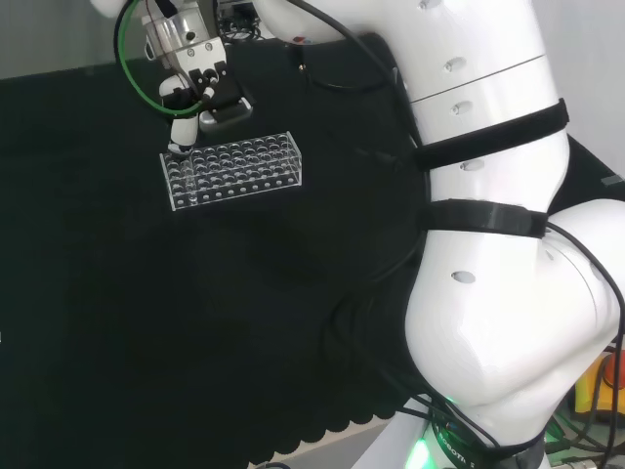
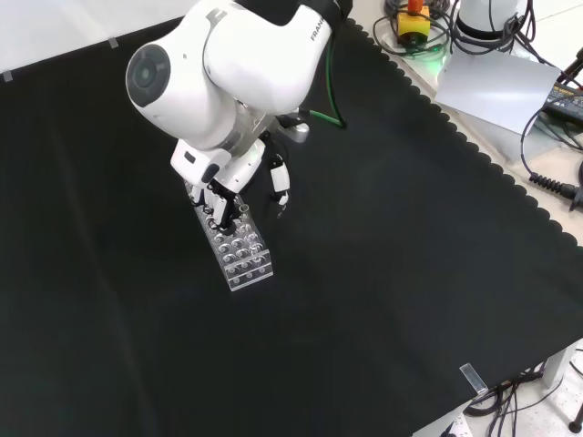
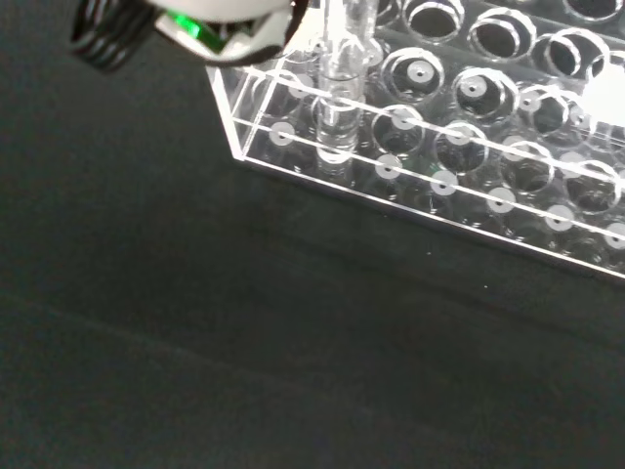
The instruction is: Pick up the test tube.
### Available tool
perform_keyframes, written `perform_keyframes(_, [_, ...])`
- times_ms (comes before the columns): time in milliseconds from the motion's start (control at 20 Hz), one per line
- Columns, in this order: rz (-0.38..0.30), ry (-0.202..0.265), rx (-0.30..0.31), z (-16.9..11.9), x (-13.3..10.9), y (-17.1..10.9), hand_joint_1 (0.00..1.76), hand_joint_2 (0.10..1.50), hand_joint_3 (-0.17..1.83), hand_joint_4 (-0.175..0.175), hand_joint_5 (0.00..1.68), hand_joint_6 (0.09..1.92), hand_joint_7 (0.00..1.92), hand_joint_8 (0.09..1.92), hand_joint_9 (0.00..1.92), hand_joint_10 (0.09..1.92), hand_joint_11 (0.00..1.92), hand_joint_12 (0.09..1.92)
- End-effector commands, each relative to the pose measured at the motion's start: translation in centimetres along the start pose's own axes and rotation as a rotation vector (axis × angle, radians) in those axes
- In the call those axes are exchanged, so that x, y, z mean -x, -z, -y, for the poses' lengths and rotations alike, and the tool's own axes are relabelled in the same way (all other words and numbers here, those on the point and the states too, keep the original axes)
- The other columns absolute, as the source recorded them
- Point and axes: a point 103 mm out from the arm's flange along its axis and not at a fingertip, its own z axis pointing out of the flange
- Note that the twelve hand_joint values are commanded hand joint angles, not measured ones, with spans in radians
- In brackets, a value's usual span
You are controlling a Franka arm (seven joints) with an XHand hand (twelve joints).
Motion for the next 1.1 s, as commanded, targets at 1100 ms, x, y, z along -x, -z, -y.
perform_keyframes(1100, [-0.14, -0.047, 0.118, -3.4, -0.8, 0.0, 1.17, 0.85, 0.34, -0.136, 1.18, 0.67, 1.59, 0.42, 1.39, 0.49, 0.79, 1.27])
